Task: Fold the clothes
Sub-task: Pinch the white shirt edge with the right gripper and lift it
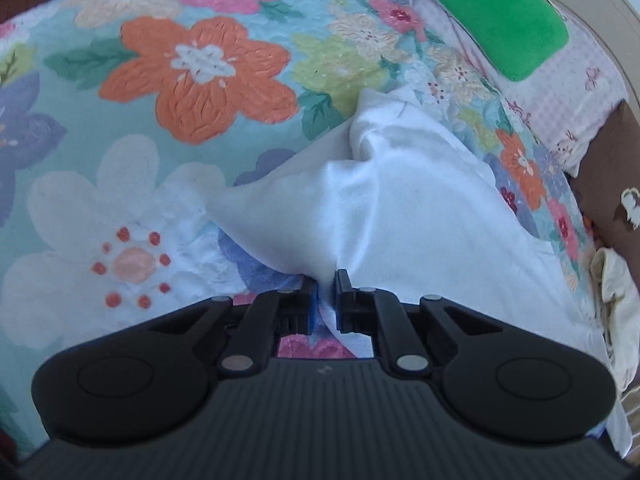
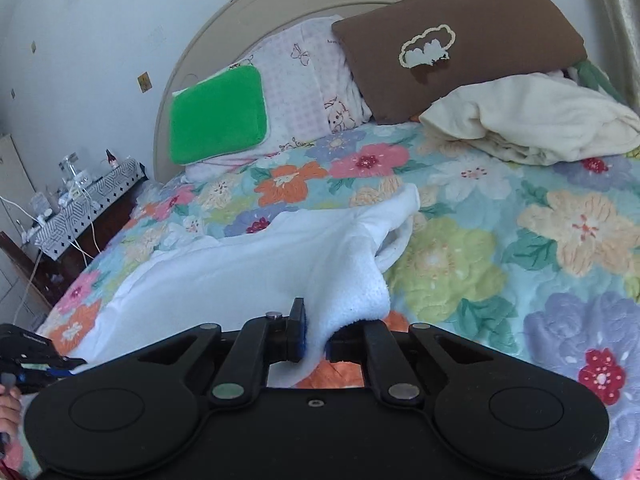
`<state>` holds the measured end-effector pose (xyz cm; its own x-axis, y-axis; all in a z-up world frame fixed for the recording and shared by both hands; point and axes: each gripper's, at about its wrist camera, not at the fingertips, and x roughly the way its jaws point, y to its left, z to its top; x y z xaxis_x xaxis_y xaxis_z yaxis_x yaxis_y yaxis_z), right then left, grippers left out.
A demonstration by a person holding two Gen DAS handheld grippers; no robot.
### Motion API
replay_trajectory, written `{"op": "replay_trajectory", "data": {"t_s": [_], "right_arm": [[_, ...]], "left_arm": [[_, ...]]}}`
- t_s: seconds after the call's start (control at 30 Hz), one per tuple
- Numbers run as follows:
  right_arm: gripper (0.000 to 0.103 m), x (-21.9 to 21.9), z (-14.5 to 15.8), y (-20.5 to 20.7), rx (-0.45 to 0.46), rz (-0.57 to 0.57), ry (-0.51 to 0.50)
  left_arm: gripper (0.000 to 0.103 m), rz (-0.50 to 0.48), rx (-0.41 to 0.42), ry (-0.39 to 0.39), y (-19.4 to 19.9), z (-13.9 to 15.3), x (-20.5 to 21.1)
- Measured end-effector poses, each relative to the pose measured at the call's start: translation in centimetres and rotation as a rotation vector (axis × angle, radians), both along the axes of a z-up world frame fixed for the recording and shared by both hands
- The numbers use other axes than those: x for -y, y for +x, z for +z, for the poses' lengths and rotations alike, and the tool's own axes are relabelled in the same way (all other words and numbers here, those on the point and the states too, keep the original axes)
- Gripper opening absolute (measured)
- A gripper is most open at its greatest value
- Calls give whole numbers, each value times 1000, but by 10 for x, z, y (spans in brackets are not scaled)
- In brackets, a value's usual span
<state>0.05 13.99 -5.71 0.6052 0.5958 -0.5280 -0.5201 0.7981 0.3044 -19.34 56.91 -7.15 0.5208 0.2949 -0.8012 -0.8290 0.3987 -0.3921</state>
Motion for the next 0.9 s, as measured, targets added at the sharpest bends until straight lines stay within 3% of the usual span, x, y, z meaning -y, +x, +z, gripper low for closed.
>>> {"op": "replay_trajectory", "data": {"t_s": [0.07,0.23,0.4,0.5,0.53,0.63,0.7,0.77,0.8,0.83,0.87,0.9], "right_arm": [[8,6,-13,4,-31,-18,-49],[8,17,-50,6,-130,-34,-90],[9,16,-41,0,-95,-17,-120],[11,22,-51,3,-160,-31,-101],[18,25,-56,5,-192,-47,-80],[35,40,-65,6,-268,-92,13],[39,47,-69,7,-309,-105,60],[44,49,-70,8,-333,-109,92],[45,49,-70,8,-339,-107,100],[50,47,-69,7,-339,-103,101],[55,44,-69,7,-336,-99,99],[57,42,-69,6,-333,-95,98]], "left_arm": [[8,1,-71,11,-3,-4,7],[8,57,-115,-47,-16,-20,-1],[3,158,-200,87,-34,-6,-8],[4,138,-50,-49,-49,-6,-28],[5,126,-7,-87,-51,-8,-30],[7,84,24,-57,-40,-3,-21],[18,11,36,-10,-25,1,-13],[43,-64,47,36,-9,5,-5],[63,-103,21,75,2,2,-4],[72,-115,-37,107,14,-4,-7],[69,-121,-102,138,25,-11,-11],[60,-127,-166,168,36,-18,-15]]}}
